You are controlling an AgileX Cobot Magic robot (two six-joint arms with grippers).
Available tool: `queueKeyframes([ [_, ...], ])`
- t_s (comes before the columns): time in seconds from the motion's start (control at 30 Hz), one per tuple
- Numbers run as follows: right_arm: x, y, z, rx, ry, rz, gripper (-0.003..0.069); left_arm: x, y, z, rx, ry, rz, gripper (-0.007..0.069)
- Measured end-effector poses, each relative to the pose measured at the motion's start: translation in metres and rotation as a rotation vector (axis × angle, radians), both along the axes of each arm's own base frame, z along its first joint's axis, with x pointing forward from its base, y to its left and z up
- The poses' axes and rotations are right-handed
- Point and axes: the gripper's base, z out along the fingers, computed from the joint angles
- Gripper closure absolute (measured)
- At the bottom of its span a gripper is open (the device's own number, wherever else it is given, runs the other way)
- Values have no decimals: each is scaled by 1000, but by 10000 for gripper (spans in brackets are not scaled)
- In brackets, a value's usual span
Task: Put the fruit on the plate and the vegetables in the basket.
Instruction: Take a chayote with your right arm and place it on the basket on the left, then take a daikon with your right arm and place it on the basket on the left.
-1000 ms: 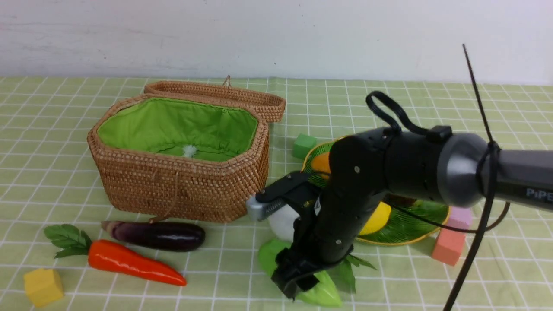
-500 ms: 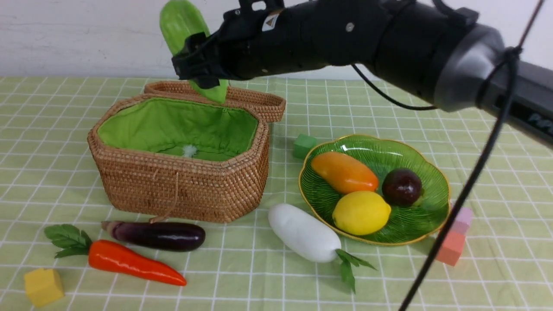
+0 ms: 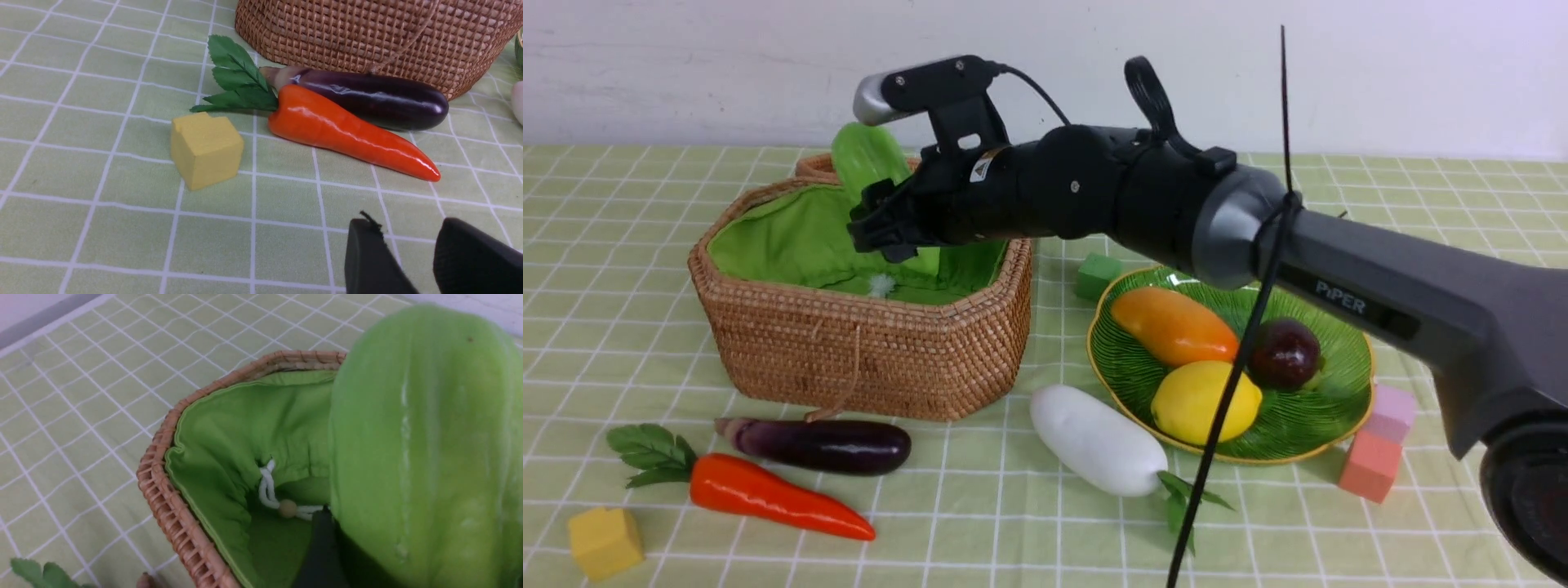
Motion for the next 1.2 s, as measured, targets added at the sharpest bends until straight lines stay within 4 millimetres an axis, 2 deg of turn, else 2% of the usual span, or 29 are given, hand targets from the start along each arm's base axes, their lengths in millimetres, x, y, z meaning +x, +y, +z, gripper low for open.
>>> queueKeyframes([
  [0.1,-6,-6,4,-58,52,38,9,0,0,0,0,0,0,386],
  [0.2,-14,-23,20,-130,108,75,-19,0,0,0,0,0,0,386],
  [0.3,-23,-47,46,-179,166,100,-2,0,0,0,0,0,0,386],
  [0.33,-23,-50,48,-182,170,99,2,0,0,0,0,0,0,386],
  [0.37,-31,-65,63,-213,210,115,26,0,0,0,0,0,0,386],
  [0.4,-35,-73,69,-232,237,123,44,0,0,0,0,0,0,386],
  [0.53,-45,-89,73,-309,331,157,95,0,0,0,0,0,0,386],
  [0.63,-48,-90,57,-381,399,185,123,0,0,0,0,0,0,386],
  [0.8,-40,-82,6,-441,463,193,129,0,0,0,0,0,0,386],
  [0.83,-35,-80,-12,-465,475,192,129,0,0,0,0,0,0,386],
  [0.97,-24,-72,-51,-507,481,196,129,0,0,0,0,0,0,386],
  [1.2,-13,-71,-80,-584,440,200,129,0,0,0,0,0,0,386],
])
